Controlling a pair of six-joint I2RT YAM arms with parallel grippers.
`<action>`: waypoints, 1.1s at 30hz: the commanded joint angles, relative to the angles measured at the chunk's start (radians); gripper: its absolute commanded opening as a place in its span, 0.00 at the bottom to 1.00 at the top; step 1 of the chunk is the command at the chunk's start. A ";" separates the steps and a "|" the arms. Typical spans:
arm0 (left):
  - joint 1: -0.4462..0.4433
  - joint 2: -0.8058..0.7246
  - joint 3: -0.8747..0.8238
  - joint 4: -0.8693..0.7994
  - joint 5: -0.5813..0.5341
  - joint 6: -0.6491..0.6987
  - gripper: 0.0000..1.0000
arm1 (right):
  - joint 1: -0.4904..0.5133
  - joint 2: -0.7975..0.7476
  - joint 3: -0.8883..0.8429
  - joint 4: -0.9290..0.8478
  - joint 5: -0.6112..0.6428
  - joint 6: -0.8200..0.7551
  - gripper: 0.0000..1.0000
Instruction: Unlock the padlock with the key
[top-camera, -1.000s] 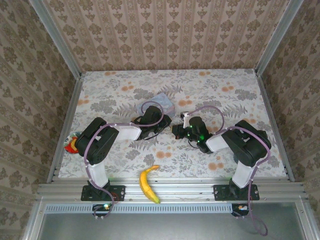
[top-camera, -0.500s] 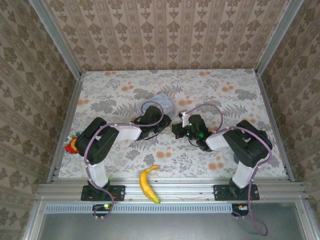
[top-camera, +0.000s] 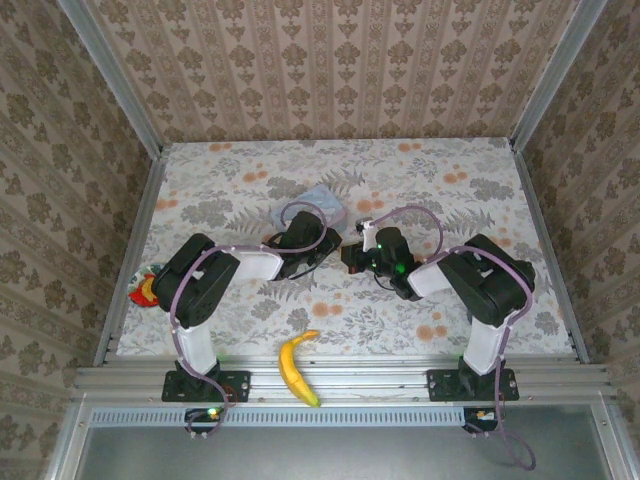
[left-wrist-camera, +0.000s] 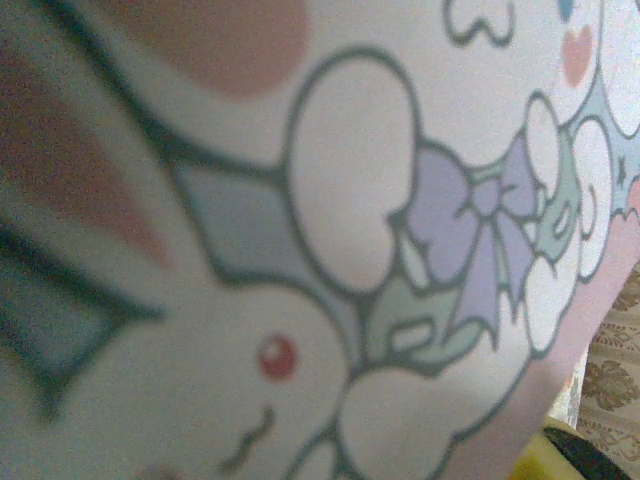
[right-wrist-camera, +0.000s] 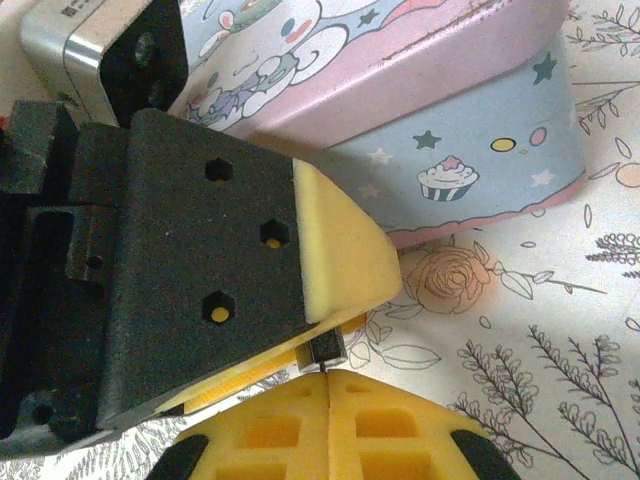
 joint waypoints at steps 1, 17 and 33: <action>-0.063 0.030 -0.010 -0.057 0.278 -0.100 0.00 | -0.002 0.030 0.031 0.227 0.054 0.036 0.00; -0.064 0.012 -0.010 -0.028 0.293 -0.156 0.00 | 0.033 0.032 0.052 0.124 0.118 0.025 0.00; -0.051 0.021 -0.063 0.030 0.286 -0.234 0.00 | 0.034 -0.059 0.011 0.009 0.165 0.021 0.29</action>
